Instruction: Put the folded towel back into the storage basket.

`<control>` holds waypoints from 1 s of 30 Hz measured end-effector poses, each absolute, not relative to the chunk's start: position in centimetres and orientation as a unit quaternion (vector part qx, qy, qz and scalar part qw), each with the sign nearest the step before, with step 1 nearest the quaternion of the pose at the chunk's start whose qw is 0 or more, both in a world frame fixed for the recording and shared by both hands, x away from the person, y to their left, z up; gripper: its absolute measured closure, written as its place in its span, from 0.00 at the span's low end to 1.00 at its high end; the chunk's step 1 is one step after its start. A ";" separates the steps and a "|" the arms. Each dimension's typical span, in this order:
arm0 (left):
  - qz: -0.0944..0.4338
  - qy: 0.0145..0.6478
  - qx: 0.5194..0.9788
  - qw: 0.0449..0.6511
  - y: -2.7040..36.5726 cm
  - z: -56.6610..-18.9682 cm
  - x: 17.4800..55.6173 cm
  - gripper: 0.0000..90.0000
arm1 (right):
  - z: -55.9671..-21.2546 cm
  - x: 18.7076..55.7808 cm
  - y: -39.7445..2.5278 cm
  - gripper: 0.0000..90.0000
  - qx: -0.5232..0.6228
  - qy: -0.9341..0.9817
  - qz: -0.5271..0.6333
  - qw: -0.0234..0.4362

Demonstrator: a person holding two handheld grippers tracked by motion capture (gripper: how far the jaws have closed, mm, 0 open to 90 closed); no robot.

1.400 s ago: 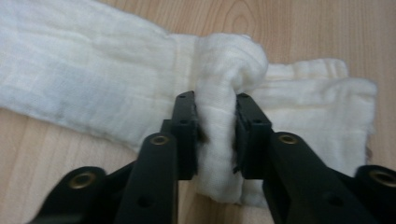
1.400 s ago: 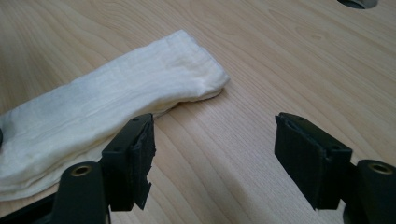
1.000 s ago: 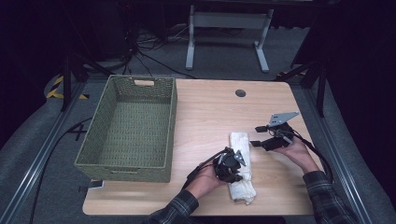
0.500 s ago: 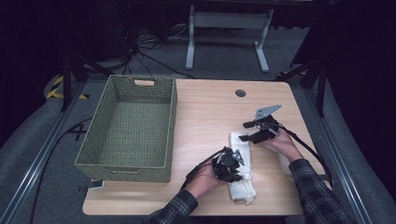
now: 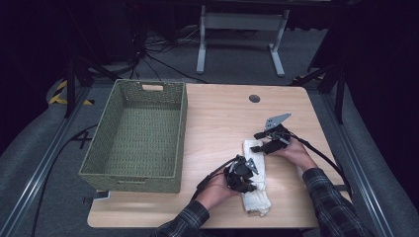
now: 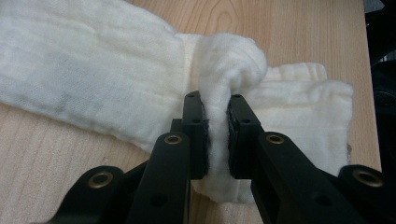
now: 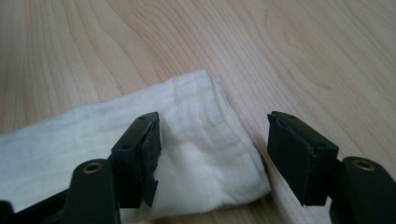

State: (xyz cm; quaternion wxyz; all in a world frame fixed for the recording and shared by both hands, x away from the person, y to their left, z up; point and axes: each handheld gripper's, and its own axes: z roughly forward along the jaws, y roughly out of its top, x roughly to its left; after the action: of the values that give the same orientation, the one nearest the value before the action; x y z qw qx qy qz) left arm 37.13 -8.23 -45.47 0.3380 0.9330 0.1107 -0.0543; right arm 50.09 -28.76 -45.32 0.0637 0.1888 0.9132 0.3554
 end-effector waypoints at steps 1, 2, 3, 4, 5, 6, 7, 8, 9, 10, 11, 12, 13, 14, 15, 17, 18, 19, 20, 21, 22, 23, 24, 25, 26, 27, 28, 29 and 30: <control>-0.054 0.110 0.933 0.338 -8.2 -45.5 37.1 0.89 | -45.4 50.1 -28.7 0.42 0.187 0.915 0.353 0.060; -0.054 0.111 0.933 0.338 -8.2 -45.5 37.1 0.89 | -45.4 50.1 -28.7 0.42 0.187 0.915 0.353 0.060; -0.054 0.110 0.933 0.339 -8.2 -45.5 37.1 0.89 | -45.5 50.1 -28.7 0.42 0.185 0.915 0.355 0.059; -0.056 0.111 0.933 0.339 -8.2 -45.5 37.1 0.89 | -45.5 50.0 -28.7 0.43 0.181 0.916 0.354 0.059; -0.056 0.111 0.932 0.339 -8.2 -45.5 37.1 0.89 | -45.5 50.0 -28.7 0.44 0.179 0.916 0.354 0.058; -0.056 0.112 0.932 0.339 -8.2 -45.5 37.1 0.89 | -45.5 49.9 -28.6 0.45 0.175 0.916 0.355 0.058; -0.055 0.111 0.933 0.339 -8.2 -45.5 37.1 0.89 | -45.4 49.9 -28.6 0.48 0.170 0.918 0.354 0.056; -0.054 0.111 0.933 0.338 -8.2 -45.5 37.1 0.89 | -45.4 49.8 -28.6 0.49 0.169 0.918 0.353 0.059; -0.055 0.111 0.933 0.339 -8.2 -45.5 37.1 0.89 | -45.4 49.8 -28.6 0.51 0.167 0.919 0.353 0.056; -0.056 0.111 0.933 0.339 -8.2 -45.5 37.1 0.90 | -45.4 49.8 -28.6 0.54 0.164 0.919 0.353 0.055; -0.056 0.110 0.933 0.339 -8.2 -45.5 37.2 0.90 | -45.4 49.7 -28.5 0.56 0.163 0.920 0.353 0.053; -0.057 0.110 0.933 0.339 -8.2 -45.5 37.2 0.90 | -45.3 49.7 -28.5 0.58 0.161 0.920 0.352 0.054; -0.056 0.110 0.933 0.339 -8.2 -45.5 37.2 0.90 | -45.3 49.6 -28.5 0.61 0.158 0.921 0.351 0.053; -0.056 0.110 0.933 0.339 -8.2 -45.5 37.2 0.90 | -45.3 49.6 -28.5 0.64 0.156 0.922 0.351 0.050; -0.056 0.110 0.933 0.339 -8.2 -45.5 37.2 0.90 | -45.3 49.5 -28.4 0.67 0.155 0.922 0.351 0.047; -0.056 0.109 0.933 0.340 -8.2 -45.5 37.2 0.90 | -45.2 49.4 -28.4 0.74 0.154 0.922 0.352 0.039; -0.055 0.106 0.934 0.338 -8.2 -45.5 37.2 0.90 | -45.2 49.3 -28.4 0.77 0.154 0.923 0.351 0.038; -0.054 0.109 0.933 0.339 -8.2 -45.5 37.2 0.90 | -45.2 49.2 -28.3 0.79 0.154 0.923 0.350 0.038; -0.054 0.108 0.933 0.338 -8.2 -45.5 37.1 0.90 | -45.2 49.2 -28.3 0.82 0.154 0.923 0.350 0.036; -0.054 0.106 0.934 0.337 -8.2 -45.5 37.2 0.90 | -45.2 49.1 -28.3 0.84 0.155 0.923 0.350 0.034; -0.053 0.104 0.934 0.337 -8.2 -45.4 37.2 0.90 | -45.2 49.1 -28.3 0.85 0.153 0.924 0.349 0.038; -0.057 0.105 0.933 0.339 -8.2 -45.5 37.2 0.90 | -45.1 49.0 -28.2 0.86 0.156 0.923 0.350 0.035; -0.060 0.106 0.932 0.341 -8.1 -45.5 37.4 0.91 | -45.1 48.9 -28.2 0.87 0.157 0.923 0.348 0.036; -0.061 0.105 0.931 0.345 -8.1 -45.6 37.4 0.91 | -45.1 48.8 -28.2 0.88 0.158 0.923 0.349 0.036; -0.061 0.105 0.930 0.346 -8.0 -45.6 37.4 0.91 | -45.1 48.8 -28.2 0.89 0.163 0.922 0.348 0.036; -0.061 0.105 0.930 0.346 -8.0 -45.6 37.4 0.91 | -45.1 48.8 -28.2 0.89 0.163 0.922 0.348 0.036; -0.060 0.103 0.931 0.344 -8.1 -45.5 37.4 0.91 | -45.1 48.8 -28.2 0.89 0.168 0.921 0.349 0.034; -0.058 0.103 0.932 0.343 -8.1 -45.5 37.3 0.91 | -45.1 48.8 -28.2 0.89 0.172 0.920 0.350 0.036; -0.055 0.098 0.933 0.342 -8.1 -45.4 37.3 0.91 | -45.1 48.7 -28.2 0.89 0.173 0.920 0.349 0.037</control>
State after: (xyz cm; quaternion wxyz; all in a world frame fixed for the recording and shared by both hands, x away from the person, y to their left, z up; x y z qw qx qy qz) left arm 37.27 -8.12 -45.39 0.3419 0.9330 0.0980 -0.0550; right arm 48.73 -28.16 -45.08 0.0373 0.1734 0.9202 0.3491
